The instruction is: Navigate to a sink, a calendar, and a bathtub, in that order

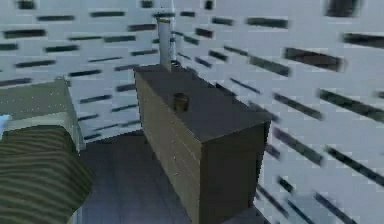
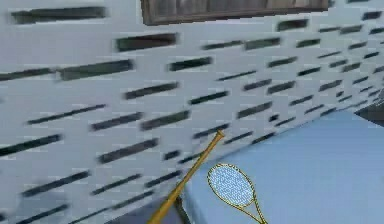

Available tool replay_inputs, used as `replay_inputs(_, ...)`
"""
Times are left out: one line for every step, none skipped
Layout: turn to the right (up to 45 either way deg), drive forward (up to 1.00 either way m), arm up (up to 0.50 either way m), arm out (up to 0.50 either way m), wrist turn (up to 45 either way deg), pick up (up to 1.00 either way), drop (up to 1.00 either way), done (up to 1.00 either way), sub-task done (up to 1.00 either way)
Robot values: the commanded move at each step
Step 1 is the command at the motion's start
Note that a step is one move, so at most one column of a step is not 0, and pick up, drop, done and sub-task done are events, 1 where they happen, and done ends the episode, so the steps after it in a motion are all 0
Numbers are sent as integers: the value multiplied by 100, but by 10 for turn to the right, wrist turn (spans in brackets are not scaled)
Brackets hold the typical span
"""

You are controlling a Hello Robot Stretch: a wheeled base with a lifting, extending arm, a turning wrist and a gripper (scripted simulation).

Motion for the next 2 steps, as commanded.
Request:
replay_inputs(-210, 0, 0, 0, 0, 0, 0, 0, 0)
replay_inputs(0, 100, 0, 0, 0, 0, 0, 0, 0)
